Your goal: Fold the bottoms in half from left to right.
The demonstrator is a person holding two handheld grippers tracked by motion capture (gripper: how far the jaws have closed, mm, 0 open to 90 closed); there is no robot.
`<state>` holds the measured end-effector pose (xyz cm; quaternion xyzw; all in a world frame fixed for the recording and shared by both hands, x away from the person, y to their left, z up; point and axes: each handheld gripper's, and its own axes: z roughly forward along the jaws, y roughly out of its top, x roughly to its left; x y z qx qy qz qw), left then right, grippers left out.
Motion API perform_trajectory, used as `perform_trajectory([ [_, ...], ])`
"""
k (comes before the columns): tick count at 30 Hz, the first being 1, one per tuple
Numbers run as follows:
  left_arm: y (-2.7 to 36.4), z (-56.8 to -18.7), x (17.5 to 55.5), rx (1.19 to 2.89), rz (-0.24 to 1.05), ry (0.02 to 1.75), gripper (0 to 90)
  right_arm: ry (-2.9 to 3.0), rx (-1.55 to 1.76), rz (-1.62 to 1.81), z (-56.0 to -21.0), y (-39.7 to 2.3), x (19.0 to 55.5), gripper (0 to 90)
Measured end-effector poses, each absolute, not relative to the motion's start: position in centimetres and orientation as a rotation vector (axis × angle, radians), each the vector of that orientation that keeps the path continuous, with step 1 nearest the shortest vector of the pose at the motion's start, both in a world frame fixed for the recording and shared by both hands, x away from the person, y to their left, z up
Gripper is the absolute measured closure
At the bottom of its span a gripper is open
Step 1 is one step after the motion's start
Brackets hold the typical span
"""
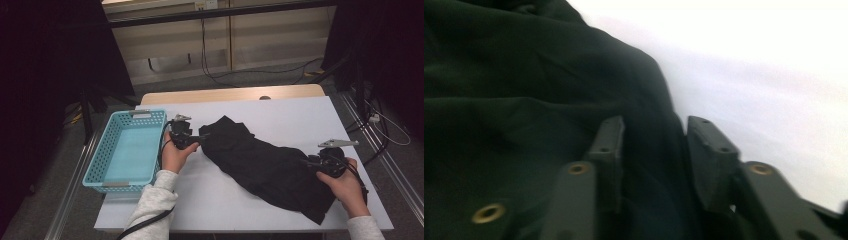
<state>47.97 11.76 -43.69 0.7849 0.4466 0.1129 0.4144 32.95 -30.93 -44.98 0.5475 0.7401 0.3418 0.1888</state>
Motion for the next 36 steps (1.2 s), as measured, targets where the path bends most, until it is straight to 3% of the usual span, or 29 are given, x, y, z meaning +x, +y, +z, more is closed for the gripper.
perform_trajectory([
  [2, 11.4, -44.2, 48.3, 1.99, 0.305, 1.109, 29.2, 2.063, 1.526, 0.951, -44.7, -30.5, 32.8, 41.8],
  [5, 11.1, -45.2, 48.7, 1.995, 0.294, 1.125, 38.1, 2.056, 1.509, 0.968, -44.3, -30.2, 32.6, 34.9],
  [7, 11.0, -45.6, 48.9, 1.999, 0.319, 1.124, 41.9, 2.056, 1.499, 0.978, -44.1, -30.0, 32.3, 33.2],
  [13, 10.6, -46.1, 49.3, 2.036, 0.362, 1.127, 65.8, 2.059, 1.491, 0.987, -43.8, -29.6, 31.8, 29.9],
  [18, 10.8, -46.0, 49.5, 2.024, 0.313, 1.16, 84.5, 2.083, 1.471, 0.991, -43.9, -29.1, 31.4, 29.7],
  [36, 13.8, -44.1, 47.8, 1.992, 0.404, 1.283, 87.6, 2.144, 1.45, 0.974, -44.3, -28.3, 31.1, 28.8],
])
